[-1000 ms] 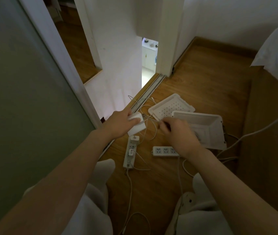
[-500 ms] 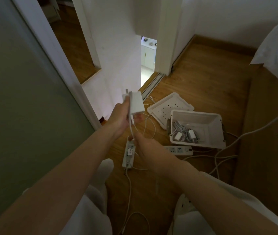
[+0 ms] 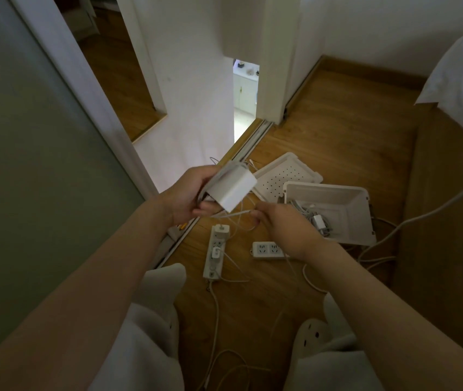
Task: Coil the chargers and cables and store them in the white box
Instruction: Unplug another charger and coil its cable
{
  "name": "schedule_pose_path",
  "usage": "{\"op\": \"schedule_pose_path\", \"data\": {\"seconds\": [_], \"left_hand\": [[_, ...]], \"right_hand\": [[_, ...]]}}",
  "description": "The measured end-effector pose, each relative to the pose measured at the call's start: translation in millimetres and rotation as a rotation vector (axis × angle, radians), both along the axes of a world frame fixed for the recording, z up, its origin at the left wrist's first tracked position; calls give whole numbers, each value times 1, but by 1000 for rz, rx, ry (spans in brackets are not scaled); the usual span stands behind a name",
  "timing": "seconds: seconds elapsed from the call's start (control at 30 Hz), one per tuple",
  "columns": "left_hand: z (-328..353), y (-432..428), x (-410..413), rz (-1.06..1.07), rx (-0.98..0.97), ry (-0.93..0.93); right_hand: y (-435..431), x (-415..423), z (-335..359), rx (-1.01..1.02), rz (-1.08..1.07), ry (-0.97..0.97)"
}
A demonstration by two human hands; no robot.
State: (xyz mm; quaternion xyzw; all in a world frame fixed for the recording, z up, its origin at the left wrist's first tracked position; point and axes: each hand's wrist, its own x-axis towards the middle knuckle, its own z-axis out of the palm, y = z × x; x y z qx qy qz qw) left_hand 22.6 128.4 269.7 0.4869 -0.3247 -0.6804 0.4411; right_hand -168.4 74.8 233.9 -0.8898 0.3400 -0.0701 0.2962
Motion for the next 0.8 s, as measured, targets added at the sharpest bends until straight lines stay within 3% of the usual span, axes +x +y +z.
{"op": "schedule_pose_path", "data": {"seconds": [0.13, 0.37, 0.67, 0.8], "left_hand": [[3, 6, 2, -265, -3, -445], [-22, 5, 11, -242, 100, -1075], [-34, -5, -6, 109, 43, -1184], [-32, -9, -12, 293, 49, -1008]], "right_hand": [[-4, -2, 3, -83, -47, 20], [-15, -14, 13, -78, -209, 2], [21, 4, 23, -161, -92, -95], [35, 12, 23, -92, -10, -170]]}}
